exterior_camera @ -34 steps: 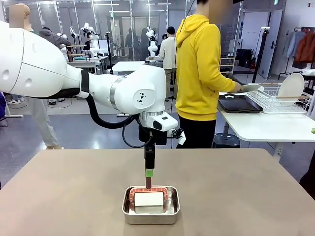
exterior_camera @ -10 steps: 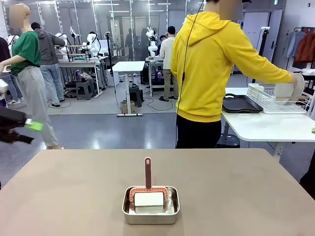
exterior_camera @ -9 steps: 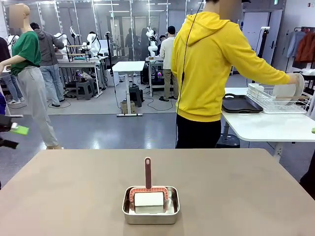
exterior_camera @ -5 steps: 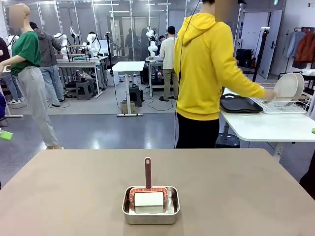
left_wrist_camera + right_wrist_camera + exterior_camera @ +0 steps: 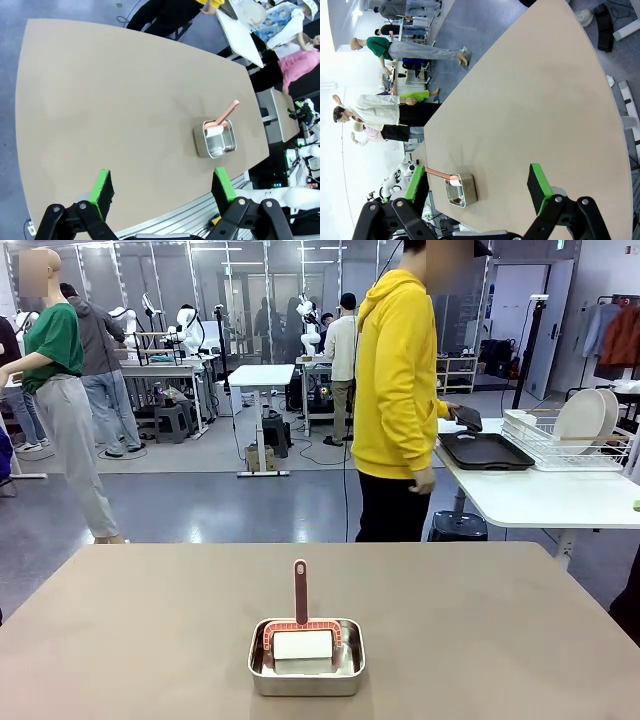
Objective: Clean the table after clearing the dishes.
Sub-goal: Place the Lint Roller back on top of the Airtight Container.
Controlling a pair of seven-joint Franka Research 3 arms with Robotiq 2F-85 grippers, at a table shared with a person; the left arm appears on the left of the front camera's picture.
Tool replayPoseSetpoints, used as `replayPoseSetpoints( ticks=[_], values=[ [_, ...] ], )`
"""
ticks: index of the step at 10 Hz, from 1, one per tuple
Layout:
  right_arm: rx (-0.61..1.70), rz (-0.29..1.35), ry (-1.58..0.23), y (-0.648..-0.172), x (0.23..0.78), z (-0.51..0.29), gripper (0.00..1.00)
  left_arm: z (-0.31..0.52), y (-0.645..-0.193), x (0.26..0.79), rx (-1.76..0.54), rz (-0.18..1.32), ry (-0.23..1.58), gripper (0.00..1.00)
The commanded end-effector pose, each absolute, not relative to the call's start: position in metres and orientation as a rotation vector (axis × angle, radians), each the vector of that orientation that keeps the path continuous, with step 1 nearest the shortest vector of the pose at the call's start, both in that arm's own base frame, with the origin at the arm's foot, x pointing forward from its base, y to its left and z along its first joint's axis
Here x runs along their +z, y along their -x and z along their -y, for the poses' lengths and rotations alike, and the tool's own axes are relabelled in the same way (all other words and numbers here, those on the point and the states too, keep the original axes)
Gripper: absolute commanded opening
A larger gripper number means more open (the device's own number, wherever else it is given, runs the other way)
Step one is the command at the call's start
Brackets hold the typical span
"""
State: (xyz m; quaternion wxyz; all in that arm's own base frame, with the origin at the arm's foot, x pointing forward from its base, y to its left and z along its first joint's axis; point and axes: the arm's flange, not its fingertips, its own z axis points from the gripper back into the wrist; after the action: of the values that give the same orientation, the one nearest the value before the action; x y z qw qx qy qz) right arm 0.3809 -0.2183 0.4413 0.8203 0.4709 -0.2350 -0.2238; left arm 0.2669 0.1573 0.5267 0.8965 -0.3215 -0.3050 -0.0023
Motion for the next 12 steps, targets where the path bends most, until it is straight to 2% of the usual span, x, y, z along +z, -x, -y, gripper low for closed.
replayPoseSetpoints(
  ticks=[1,12],
  values=[
    [-0.467,0.493,-0.996,-0.3782,0.4427,0.2183,1.00,-0.1556,-0.2726,0.5239,0.014,0.627,0.672,1.00],
    [-0.467,0.493,-0.996,-0.3782,0.4427,0.2183,1.00,-0.1556,-0.2726,0.5239,0.014,0.627,0.672,1.00]
  ],
)
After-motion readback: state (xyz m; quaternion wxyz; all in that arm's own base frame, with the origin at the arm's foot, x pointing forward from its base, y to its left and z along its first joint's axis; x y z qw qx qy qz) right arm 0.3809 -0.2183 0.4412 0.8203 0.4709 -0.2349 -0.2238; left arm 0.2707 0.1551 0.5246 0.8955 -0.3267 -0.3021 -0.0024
